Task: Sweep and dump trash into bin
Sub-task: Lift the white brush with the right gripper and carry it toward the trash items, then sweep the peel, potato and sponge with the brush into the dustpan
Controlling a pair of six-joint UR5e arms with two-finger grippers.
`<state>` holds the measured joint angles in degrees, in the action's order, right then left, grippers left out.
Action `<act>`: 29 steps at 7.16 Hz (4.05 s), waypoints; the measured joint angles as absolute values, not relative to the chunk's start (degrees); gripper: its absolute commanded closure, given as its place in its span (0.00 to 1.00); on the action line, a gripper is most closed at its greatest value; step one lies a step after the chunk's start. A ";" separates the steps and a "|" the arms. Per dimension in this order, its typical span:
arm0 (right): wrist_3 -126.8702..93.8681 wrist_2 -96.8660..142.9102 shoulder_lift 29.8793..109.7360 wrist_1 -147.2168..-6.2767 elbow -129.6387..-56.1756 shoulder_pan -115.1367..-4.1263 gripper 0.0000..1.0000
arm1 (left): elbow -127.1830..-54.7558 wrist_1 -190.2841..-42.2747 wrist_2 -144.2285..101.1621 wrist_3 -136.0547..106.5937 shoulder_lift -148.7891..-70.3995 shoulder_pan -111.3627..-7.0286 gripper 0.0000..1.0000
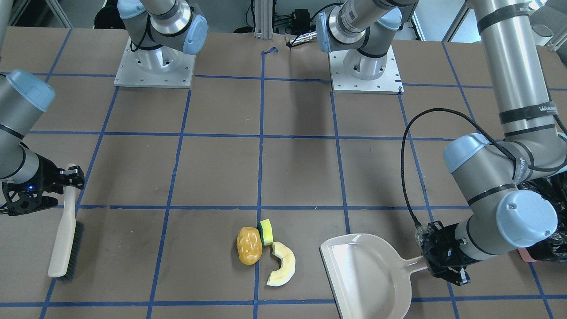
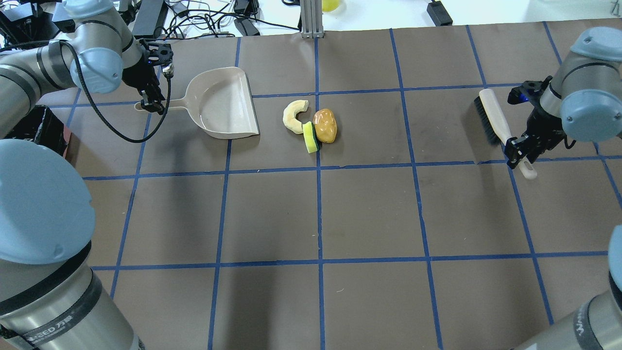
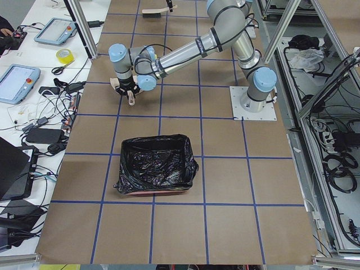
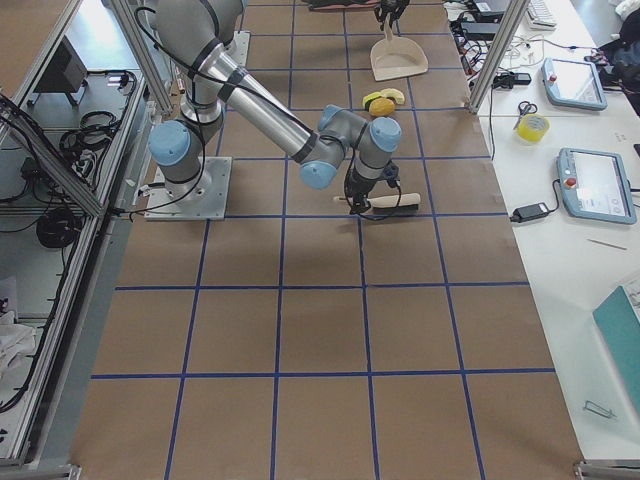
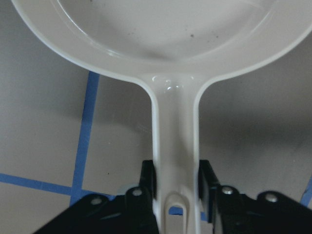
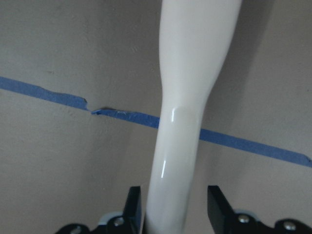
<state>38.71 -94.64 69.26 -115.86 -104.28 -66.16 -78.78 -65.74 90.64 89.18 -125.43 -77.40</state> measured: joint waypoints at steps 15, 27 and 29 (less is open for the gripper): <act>-4.82 -87.64 69.80 -107.44 -97.75 -89.17 1.00 | -80.24 -66.43 92.70 93.85 -124.28 -79.54 1.00; -34.64 -84.01 59.62 -111.33 -87.71 -109.96 1.00 | -80.39 -65.83 93.01 93.60 -124.18 -80.93 1.00; -38.65 -82.97 55.68 -111.20 -81.97 -112.25 1.00 | -80.46 -65.81 93.06 93.55 -124.34 -80.94 1.00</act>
